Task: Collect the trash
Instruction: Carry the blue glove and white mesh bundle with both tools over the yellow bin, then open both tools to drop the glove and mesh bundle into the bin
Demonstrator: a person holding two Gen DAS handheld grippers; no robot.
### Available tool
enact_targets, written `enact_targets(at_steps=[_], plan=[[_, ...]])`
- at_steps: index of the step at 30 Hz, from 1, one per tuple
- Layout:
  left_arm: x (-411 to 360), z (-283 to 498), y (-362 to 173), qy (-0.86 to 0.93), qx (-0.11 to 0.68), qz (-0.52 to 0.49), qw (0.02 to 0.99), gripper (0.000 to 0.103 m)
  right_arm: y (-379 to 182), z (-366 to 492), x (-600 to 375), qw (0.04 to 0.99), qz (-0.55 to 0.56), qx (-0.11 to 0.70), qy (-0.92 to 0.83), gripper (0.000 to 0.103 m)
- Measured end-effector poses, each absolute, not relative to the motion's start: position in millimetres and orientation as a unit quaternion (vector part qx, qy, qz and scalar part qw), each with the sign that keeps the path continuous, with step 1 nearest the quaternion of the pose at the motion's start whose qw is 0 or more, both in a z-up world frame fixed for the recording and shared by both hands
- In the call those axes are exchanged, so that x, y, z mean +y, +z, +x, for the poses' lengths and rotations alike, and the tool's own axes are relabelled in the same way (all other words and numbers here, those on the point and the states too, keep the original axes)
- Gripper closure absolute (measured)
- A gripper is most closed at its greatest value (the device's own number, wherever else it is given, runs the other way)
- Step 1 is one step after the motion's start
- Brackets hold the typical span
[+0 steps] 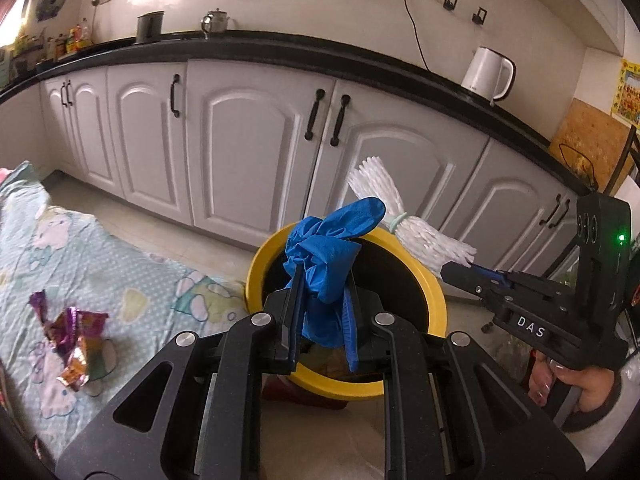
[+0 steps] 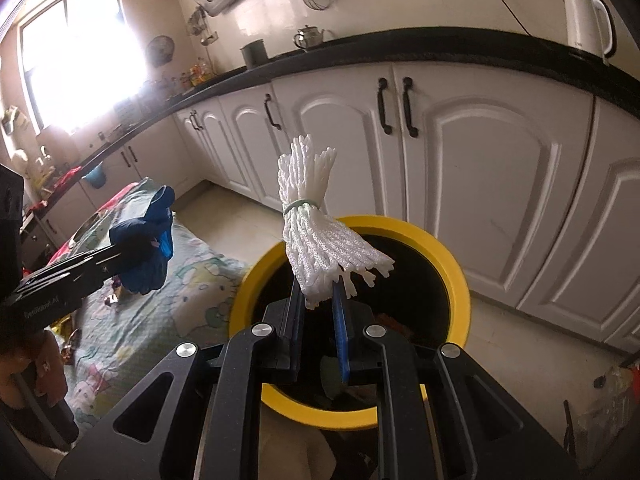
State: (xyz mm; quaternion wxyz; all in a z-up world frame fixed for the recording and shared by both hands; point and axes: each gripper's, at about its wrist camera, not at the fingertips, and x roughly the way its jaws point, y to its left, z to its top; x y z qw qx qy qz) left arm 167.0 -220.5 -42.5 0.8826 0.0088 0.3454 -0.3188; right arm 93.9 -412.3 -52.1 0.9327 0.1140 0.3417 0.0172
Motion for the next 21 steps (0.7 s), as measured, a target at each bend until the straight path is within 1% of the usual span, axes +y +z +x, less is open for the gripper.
enact_targets(at_steps=[21], plan=[[-265.1,189.5,-90.6,-0.338,0.397,0.037,0.853,0.092,-90.8,99.0,-435.3,0.912,0.132,0.388,-0.018,0.089]])
